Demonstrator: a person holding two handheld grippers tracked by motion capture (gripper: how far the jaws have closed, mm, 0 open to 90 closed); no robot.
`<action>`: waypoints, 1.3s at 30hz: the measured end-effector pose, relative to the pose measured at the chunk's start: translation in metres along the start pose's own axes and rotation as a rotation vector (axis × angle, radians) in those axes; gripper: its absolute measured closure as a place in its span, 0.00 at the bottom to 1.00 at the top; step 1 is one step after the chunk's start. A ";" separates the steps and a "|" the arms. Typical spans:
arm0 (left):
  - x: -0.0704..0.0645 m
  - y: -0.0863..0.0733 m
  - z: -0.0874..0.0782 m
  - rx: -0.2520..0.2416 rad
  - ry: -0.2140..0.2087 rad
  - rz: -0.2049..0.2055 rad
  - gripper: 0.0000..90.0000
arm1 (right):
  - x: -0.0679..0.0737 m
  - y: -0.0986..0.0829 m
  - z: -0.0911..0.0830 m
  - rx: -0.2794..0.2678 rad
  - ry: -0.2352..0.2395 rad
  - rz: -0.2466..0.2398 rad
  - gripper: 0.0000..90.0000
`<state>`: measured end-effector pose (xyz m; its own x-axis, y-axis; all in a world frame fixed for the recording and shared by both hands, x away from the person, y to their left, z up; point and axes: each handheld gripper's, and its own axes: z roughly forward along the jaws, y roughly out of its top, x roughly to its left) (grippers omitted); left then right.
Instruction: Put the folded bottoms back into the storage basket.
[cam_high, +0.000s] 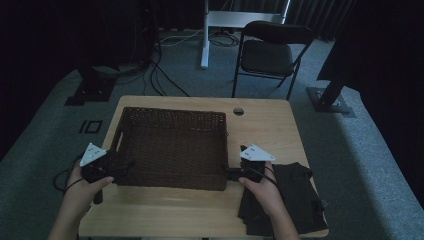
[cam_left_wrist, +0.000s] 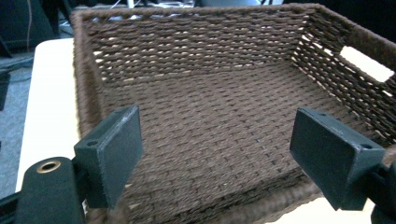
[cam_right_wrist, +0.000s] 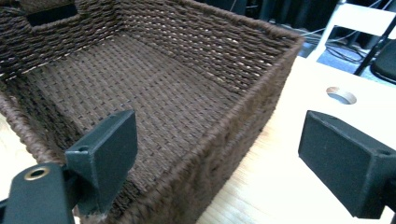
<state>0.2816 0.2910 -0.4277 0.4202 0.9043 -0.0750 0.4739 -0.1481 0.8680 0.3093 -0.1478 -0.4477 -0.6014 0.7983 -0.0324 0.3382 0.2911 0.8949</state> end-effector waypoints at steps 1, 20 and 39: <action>-0.007 0.003 0.003 -0.004 -0.018 0.009 0.20 | -0.005 -0.002 -0.006 -0.010 -0.008 0.003 0.13; -0.053 0.015 0.022 -0.023 -0.144 0.060 0.20 | -0.035 -0.021 -0.040 -0.015 -0.050 0.043 0.12; -0.095 0.019 0.040 -0.010 -0.235 0.127 0.20 | -0.052 -0.042 -0.070 -0.018 -0.099 0.055 0.12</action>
<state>0.2819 0.1856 -0.4238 0.6440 0.7612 -0.0762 0.3988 -0.2490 0.8826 0.2759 -0.2384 -0.4527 -0.5078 0.8611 -0.0258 0.3552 0.2366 0.9043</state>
